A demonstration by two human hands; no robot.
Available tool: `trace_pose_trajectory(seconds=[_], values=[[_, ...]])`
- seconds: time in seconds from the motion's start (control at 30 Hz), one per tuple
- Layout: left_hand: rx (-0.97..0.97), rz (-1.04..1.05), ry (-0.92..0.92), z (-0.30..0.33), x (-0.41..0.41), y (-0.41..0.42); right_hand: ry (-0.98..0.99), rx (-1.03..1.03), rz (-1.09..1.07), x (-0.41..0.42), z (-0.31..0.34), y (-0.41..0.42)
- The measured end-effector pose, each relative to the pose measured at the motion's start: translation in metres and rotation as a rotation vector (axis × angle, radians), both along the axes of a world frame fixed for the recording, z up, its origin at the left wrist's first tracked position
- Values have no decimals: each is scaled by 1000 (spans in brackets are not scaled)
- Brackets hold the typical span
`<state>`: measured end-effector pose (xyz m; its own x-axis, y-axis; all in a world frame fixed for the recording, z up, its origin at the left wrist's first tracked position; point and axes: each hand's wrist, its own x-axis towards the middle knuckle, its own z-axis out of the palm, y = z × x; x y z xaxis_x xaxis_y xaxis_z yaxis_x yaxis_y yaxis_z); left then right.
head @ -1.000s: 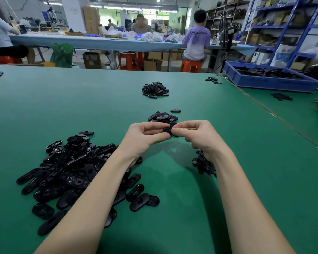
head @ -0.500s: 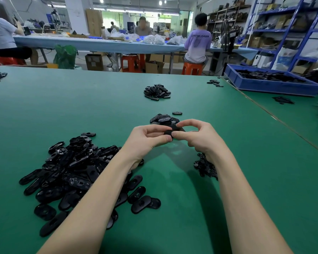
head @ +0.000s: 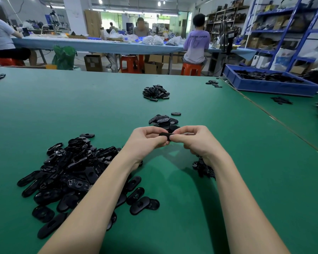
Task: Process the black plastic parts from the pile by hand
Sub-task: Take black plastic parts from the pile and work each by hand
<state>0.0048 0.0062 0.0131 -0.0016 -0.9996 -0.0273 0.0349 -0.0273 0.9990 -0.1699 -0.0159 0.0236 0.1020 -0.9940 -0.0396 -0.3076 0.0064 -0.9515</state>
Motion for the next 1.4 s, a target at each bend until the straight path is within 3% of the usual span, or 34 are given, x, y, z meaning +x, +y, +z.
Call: trace_pose_trajectory(seconds=[0.47,0.73,1.2,1.4], values=[[17,7,3,-5,0,0,155,-124,-29,7,-7,-5],[44,12,60,-4,0,0,12,-123,17,8,-9,-2],[105,81,118,-6,-4,-2,41,-191,-18,12,-17,-1],[142,16,253,-3,-3,-1,-113,-120,7,8,-18,-2]])
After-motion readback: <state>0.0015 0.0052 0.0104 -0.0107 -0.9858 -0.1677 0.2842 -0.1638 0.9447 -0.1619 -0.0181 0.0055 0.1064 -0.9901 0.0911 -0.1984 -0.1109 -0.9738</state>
